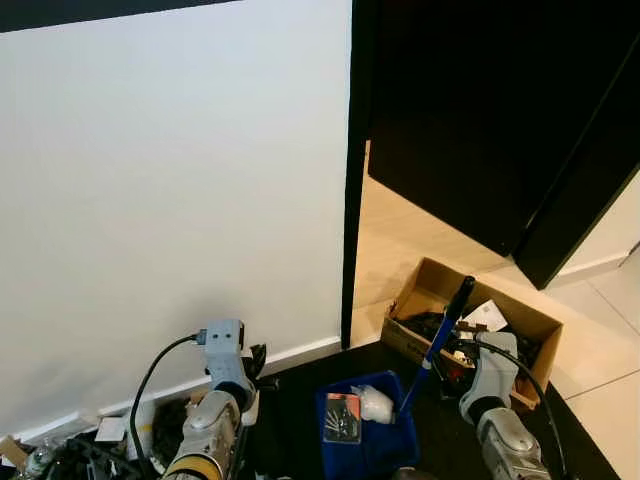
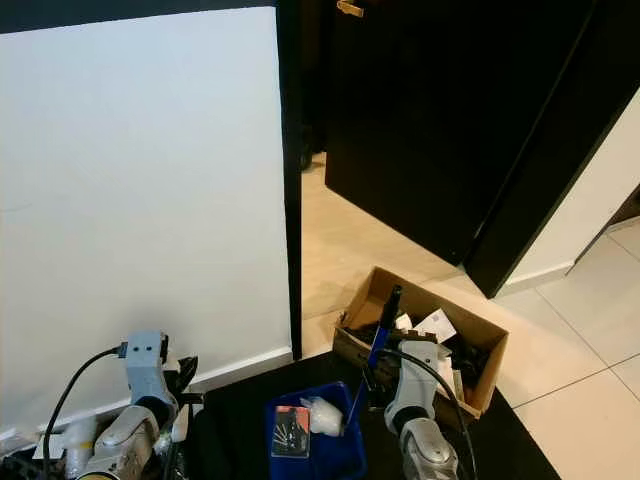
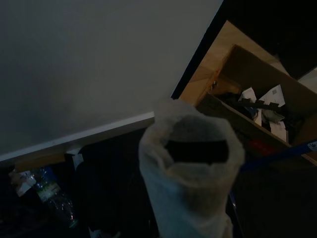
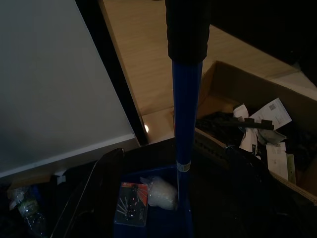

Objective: Sweep floor

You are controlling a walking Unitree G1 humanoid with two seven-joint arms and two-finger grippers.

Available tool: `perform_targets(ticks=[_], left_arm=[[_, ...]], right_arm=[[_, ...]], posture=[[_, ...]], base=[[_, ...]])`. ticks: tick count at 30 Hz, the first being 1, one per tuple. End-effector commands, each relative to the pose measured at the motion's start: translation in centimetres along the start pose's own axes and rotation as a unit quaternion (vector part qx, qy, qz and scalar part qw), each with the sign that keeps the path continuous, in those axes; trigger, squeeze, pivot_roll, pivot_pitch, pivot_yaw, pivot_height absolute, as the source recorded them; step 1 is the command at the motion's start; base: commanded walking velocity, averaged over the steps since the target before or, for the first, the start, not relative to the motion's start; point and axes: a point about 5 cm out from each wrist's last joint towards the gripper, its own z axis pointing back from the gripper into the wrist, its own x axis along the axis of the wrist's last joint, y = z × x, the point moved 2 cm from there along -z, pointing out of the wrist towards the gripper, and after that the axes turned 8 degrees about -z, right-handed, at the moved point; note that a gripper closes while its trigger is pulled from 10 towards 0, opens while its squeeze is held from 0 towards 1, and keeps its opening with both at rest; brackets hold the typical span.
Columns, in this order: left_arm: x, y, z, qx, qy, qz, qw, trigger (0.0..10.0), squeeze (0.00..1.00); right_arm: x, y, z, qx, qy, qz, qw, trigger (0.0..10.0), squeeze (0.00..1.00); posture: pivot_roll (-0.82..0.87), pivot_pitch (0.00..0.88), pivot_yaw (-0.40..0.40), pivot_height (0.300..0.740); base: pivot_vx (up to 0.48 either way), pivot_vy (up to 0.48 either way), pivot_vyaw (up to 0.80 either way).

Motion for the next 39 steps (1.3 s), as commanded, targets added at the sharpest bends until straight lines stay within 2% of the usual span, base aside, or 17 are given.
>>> perform_targets(ticks=[1,39], left_arm=[[0.07,-0.23,-0.05,-0.004,-0.004,0.000,1.000,10.0,0.00],[-0.45,-0.37,0.39,-0.009,-0.004,0.004,1.000,10.0,0.00]], right_arm=[[-0.17,-0.21,0.18,-0.002,0.003,0.001,1.000,10.0,0.00],[-0.63,-0.41,0.68,0.000,0.006,-0.005,1.000,10.0,0.00]], posture=[[0.00,0.059,0.012,0.740],[0.00,0.082,0.006,0.740]], base=[[0.000,0.000,0.00],[0.000,0.000,0.00]])
